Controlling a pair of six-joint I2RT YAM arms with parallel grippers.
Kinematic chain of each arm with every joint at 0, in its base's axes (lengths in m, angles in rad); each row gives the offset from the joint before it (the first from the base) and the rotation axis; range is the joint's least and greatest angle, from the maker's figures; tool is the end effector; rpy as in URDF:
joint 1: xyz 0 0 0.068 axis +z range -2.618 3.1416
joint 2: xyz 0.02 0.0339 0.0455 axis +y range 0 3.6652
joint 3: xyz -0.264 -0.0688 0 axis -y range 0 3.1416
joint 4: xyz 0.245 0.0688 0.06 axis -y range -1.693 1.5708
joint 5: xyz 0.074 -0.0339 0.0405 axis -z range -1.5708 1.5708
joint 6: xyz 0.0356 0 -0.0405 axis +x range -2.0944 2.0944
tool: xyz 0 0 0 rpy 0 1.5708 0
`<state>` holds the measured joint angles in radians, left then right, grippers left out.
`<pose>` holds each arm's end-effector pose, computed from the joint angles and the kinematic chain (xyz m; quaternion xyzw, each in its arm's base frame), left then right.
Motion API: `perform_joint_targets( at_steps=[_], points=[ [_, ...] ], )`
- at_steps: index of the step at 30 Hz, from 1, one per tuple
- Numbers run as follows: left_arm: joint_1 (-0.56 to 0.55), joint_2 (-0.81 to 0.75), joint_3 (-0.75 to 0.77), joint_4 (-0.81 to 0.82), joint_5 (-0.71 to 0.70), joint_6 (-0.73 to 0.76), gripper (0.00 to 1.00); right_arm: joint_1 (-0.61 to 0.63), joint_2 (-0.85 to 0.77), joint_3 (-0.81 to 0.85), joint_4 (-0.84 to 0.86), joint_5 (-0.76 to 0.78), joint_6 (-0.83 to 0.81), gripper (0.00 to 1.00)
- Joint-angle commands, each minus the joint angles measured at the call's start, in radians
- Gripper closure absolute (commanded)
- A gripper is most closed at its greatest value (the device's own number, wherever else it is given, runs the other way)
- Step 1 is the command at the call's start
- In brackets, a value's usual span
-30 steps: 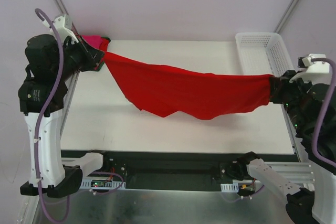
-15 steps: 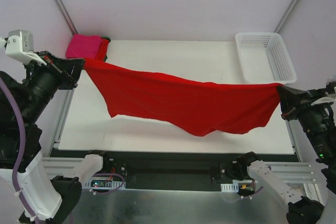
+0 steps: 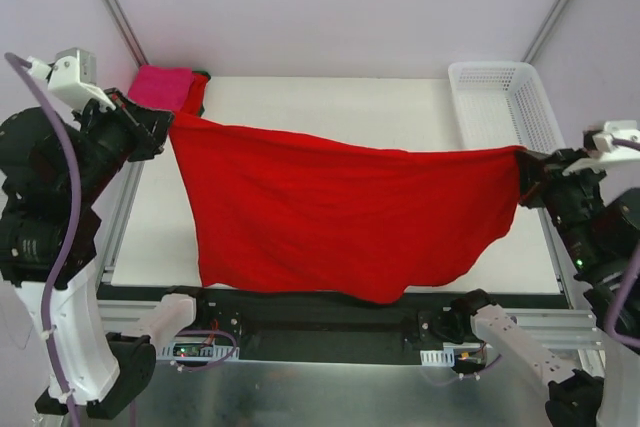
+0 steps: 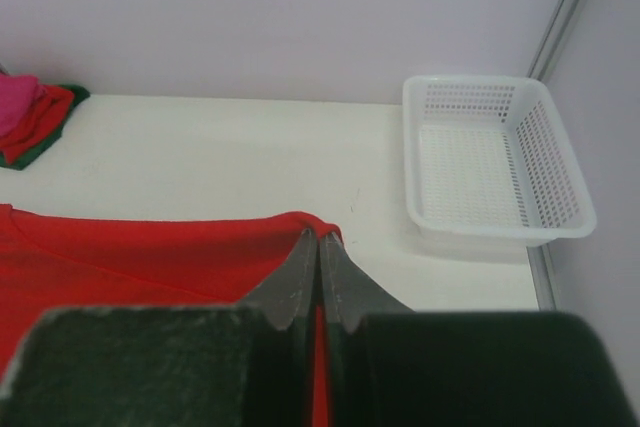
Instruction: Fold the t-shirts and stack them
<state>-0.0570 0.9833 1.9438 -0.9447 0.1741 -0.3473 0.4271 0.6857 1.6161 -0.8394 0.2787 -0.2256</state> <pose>0.0735 -0.0104 0.5701 -0.0398 0.7005 -0.2023 0.6833 0.0238 0.0001 0.5228 -0.1169 0.6653 -0.0196 0.7371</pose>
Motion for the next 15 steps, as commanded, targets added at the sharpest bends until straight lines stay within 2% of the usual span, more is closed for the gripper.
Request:
perform_joint_targets(
  at_steps=[1, 5, 9, 12, 15],
  points=[
    [0.011, 0.032, -0.040, 0.116, -0.022, 0.034, 1.00, 0.001, 0.087, -0.016, 0.105, 0.085, -0.024, 0.99],
    [0.011, 0.070, -0.022, 0.147, -0.015, 0.050, 1.00, 0.001, 0.147, 0.002, 0.152, 0.097, -0.040, 0.99],
    [0.009, 0.084, 0.064, 0.146, -0.013, 0.060, 1.00, 0.001, 0.201, 0.122, 0.143, 0.057, -0.035, 0.99],
    [0.009, 0.048, 0.099, 0.141, -0.031, 0.056, 1.00, 0.001, 0.178, 0.208, 0.126, 0.004, -0.024, 0.99],
    [0.009, -0.015, 0.104, 0.104, -0.109, 0.045, 1.00, 0.001, 0.141, 0.264, 0.108, -0.039, -0.012, 0.99]
  ],
)
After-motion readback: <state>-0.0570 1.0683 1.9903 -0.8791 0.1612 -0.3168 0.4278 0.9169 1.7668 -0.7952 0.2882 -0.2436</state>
